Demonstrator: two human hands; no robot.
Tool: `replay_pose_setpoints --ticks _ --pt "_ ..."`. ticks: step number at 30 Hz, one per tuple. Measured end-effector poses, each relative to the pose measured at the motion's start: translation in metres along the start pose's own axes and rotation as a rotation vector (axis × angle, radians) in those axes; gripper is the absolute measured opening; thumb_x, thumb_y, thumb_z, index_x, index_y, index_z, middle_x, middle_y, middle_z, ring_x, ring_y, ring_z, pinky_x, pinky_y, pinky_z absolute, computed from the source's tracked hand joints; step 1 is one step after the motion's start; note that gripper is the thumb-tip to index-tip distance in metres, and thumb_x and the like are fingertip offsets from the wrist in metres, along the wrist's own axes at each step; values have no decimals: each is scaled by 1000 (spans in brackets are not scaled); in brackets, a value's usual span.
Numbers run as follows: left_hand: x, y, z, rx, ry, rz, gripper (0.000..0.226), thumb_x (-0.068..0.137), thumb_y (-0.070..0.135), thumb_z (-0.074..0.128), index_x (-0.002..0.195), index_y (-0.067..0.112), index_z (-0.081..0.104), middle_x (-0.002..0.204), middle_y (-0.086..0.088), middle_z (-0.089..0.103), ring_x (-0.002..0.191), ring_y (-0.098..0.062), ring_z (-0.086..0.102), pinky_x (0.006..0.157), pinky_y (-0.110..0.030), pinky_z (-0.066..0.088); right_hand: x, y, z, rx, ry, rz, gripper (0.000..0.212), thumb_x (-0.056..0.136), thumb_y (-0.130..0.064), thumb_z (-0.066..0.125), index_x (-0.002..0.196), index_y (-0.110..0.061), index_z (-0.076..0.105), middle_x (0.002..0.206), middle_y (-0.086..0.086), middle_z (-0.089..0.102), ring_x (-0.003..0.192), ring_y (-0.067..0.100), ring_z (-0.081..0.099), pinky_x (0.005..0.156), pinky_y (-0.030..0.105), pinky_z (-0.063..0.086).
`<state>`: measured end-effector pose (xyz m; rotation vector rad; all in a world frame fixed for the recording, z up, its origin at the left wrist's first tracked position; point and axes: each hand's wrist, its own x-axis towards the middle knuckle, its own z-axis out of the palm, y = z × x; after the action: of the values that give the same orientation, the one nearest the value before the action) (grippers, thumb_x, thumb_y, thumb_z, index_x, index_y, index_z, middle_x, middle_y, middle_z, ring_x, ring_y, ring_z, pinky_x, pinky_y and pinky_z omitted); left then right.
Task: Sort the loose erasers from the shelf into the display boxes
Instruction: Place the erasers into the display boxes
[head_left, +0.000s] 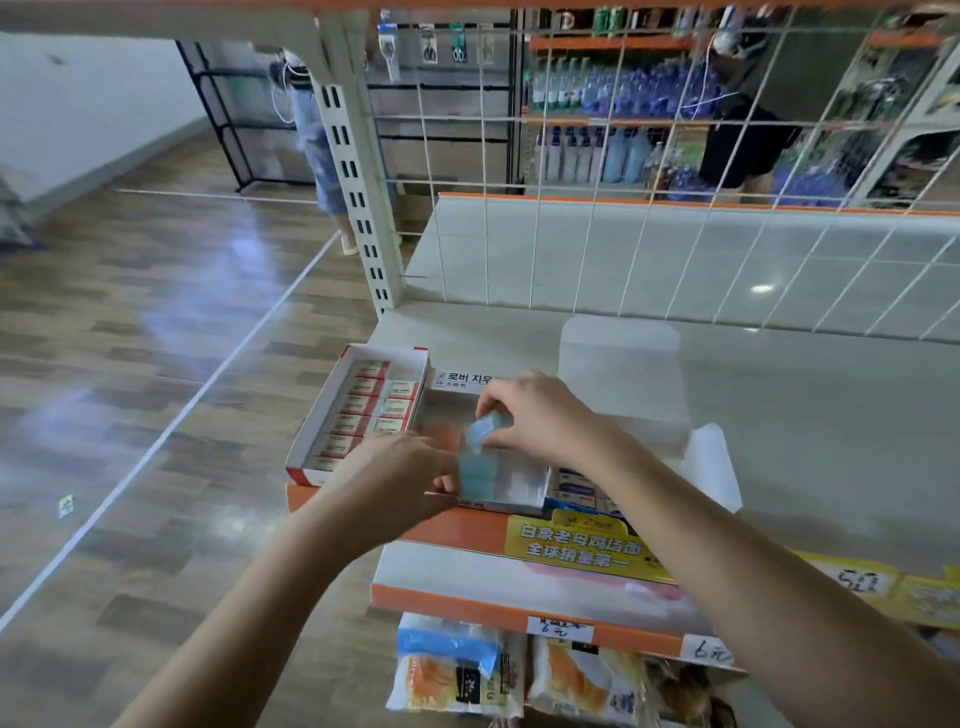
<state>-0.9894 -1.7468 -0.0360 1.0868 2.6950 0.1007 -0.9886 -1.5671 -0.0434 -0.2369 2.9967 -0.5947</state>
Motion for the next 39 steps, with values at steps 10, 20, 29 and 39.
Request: replay_pose_setpoints --ticks 10,20,29,39 --pt "7 -3 -2 -38 -51 -18 9 85 33 63 92 29 68 96 13 64 82 -5 57 73 -23 50 6 -1 6 -130 -28 -10 29 86 -34 62 112 -23 59 111 -3 62 110 17 47 88 31 32" --pt "8 -2 -8 -73 -106 -9 5 83 25 64 86 25 68 89 5 67 84 -14 63 79 -34 51 0 2 4 -125 -40 -6 25 91 -31 57 115 -30 61 114 -8 62 113 13 46 92 31 31" --pt "15 0 -14 -24 -165 30 9 84 21 61 88 24 69 82 12 61 78 -7 57 72 -22 43 6 3 12 -204 -7 0 23 90 -31 56 112 -34 64 114 -9 63 114 14 45 91 33 31" --pt "50 23 -65 57 -275 127 25 88 31 61 111 21 66 111 6 65 91 -7 53 75 -19 33 -2 11 -28 -3 115 27 24 91 -25 54 111 -20 66 113 -2 65 103 14 56 80 21 34"
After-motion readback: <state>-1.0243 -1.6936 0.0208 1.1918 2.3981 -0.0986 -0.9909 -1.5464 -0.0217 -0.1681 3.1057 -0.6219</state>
